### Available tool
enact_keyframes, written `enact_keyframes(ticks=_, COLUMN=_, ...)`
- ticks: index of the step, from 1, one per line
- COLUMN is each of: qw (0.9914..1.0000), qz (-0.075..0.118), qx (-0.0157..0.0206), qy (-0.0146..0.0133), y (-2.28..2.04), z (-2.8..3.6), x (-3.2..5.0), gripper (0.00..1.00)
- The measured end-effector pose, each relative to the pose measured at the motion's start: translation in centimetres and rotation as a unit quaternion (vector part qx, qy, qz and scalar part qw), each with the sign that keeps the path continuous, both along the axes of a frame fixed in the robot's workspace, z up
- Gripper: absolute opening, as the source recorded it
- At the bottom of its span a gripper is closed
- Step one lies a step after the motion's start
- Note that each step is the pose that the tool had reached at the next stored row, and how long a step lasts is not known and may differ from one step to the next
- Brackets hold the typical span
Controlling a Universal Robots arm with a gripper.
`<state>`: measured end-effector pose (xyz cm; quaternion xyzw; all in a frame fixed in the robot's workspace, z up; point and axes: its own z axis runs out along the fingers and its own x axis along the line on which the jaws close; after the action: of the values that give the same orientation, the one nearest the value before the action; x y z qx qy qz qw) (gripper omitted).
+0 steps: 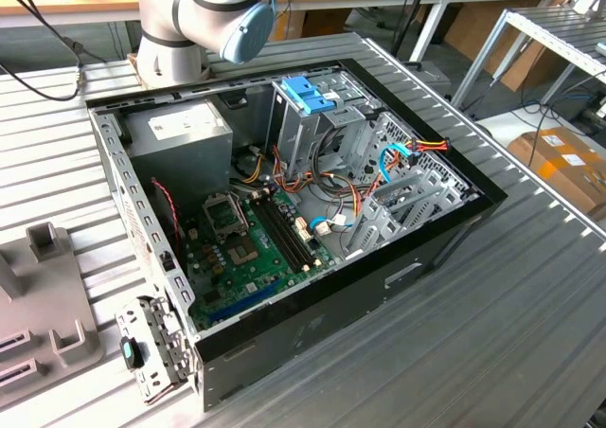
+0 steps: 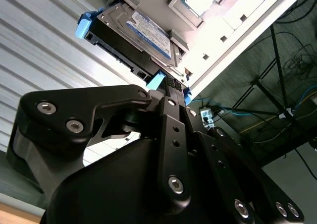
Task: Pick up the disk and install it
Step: 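Pick up the disk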
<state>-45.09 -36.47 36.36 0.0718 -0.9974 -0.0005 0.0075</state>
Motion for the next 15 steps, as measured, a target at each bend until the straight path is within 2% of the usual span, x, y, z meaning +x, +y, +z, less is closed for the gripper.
enact_keyframes(ticks=8, qw=1.0, qz=0.002, qx=0.0, qy=0.0, y=0.0, z=0.0, x=0.0, gripper=0.11)
enact_keyframes(ticks=12, qw=0.99992, qz=0.013, qx=0.0, qy=0.0, y=0.0, z=0.0, x=0.0, gripper=0.11)
enact_keyframes(ticks=15, qw=0.9996, qz=0.028, qx=0.0, qy=0.0, y=0.0, z=0.0, x=0.0, gripper=0.11)
